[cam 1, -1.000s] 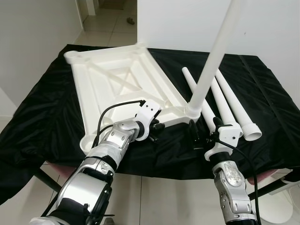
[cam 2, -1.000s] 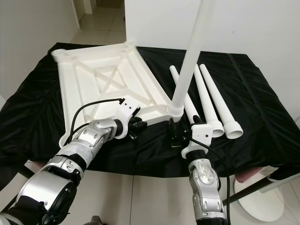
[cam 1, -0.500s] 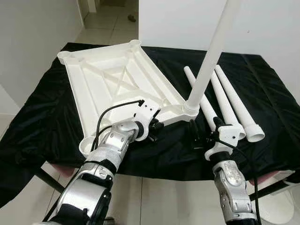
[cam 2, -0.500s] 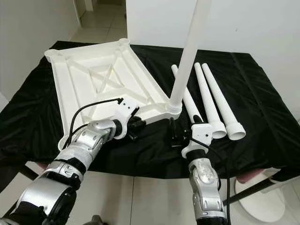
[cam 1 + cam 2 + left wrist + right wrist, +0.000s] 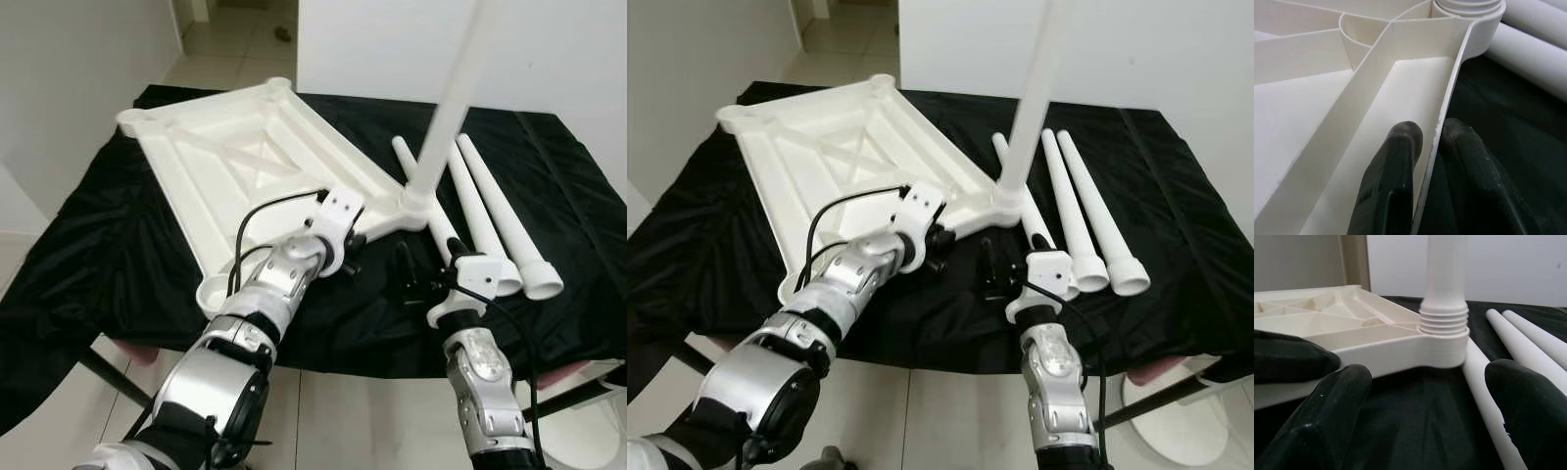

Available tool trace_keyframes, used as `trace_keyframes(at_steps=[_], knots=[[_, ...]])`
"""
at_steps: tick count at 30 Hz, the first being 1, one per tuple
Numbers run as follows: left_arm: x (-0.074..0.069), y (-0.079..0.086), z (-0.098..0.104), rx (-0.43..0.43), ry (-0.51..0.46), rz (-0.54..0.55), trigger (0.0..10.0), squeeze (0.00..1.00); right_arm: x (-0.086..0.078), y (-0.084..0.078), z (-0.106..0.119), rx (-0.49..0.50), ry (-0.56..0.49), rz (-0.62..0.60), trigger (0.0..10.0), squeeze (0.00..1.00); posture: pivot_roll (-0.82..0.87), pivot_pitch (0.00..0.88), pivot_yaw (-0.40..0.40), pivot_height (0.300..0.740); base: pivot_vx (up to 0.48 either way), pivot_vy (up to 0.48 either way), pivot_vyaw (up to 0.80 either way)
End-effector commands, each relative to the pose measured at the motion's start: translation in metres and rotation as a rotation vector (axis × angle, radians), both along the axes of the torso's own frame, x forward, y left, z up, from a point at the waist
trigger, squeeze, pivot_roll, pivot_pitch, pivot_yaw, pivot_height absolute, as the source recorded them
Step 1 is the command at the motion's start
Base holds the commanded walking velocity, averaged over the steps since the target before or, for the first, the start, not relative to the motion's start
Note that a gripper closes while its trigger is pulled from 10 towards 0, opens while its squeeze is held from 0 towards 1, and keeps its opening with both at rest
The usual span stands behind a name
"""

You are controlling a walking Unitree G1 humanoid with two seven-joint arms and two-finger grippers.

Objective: Building children table

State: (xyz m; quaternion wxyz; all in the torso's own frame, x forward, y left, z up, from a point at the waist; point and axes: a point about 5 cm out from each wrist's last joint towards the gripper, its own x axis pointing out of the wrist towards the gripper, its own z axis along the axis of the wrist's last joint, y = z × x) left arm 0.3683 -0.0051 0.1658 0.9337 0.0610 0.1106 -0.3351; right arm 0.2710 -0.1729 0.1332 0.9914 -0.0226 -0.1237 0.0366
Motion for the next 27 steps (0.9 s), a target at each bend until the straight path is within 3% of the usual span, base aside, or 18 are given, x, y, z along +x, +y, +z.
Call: trace_keyframes(at_steps=[1,5,6,12,13,16,17,21,24,26,27], knots=[[0.009,0.003,0.023,-0.018,-0.14,0.21,10.0,0.0,-0.002,0.001,-0.002,-0.001,0.002,-0.007,10.0,0.0,0.05,0.014,0.024,0.74,0.0,0.0,0.0],[0.006,-0.002,0.021,-0.027,-0.142,0.172,10.0,0.06,-0.002,0.0,-0.002,-0.001,0.002,-0.012,10.0,0.0,0.05,0.016,0.025,0.74,0.0,0.0,0.0],[0.005,-0.004,0.019,-0.045,-0.133,0.151,10.0,1.0,-0.002,0.0,-0.002,-0.001,0.001,-0.015,10.0,0.0,0.05,0.016,0.025,0.74,0.0,0.0,0.0],[0.0,-0.01,0.018,-0.055,-0.147,0.112,10.0,1.0,-0.001,0.001,-0.002,-0.002,0.001,-0.014,10.0,0.0,0.07,0.024,0.025,0.74,0.0,0.0,0.0],[-0.001,-0.011,0.019,-0.057,-0.155,0.104,10.0,0.89,-0.001,0.001,-0.002,-0.002,0.001,-0.013,10.0,0.0,0.07,0.025,0.024,0.74,0.0,0.0,0.0],[-0.001,-0.011,0.02,-0.059,-0.159,0.1,10.0,0.89,-0.001,0.001,-0.002,-0.002,0.001,-0.013,10.0,0.0,0.07,0.025,0.024,0.74,0.0,0.0,0.0],[-0.002,-0.01,0.021,-0.067,-0.169,0.085,10.0,0.0,-0.001,0.001,-0.002,-0.003,0.002,-0.013,10.0,0.0,0.07,0.026,0.022,0.74,0.0,0.0,0.0],[-0.01,0.008,0.016,-0.024,-0.225,-0.021,10.0,0.0,-0.001,0.001,-0.002,-0.007,0.003,-0.009,10.0,0.0,0.07,0.029,0.018,0.74,0.0,0.0,0.0],[-0.011,0.016,0.012,0.004,-0.229,-0.039,10.0,0.0,-0.001,0.001,-0.002,-0.007,0.003,-0.009,10.0,0.0,0.08,0.029,0.016,0.74,0.0,0.0,0.0],[-0.014,0.034,0.003,0.065,-0.225,-0.065,10.0,0.0,-0.001,0.001,-0.002,-0.009,0.004,-0.008,10.0,0.0,0.08,0.027,0.012,0.74,0.0,0.0,0.0],[-0.018,0.052,-0.005,0.118,-0.211,-0.081,10.0,0.0,0.0,0.0,-0.001,-0.011,0.004,-0.007,10.0,0.0,0.09,0.026,0.008,0.74,0.0,0.0,0.0]])
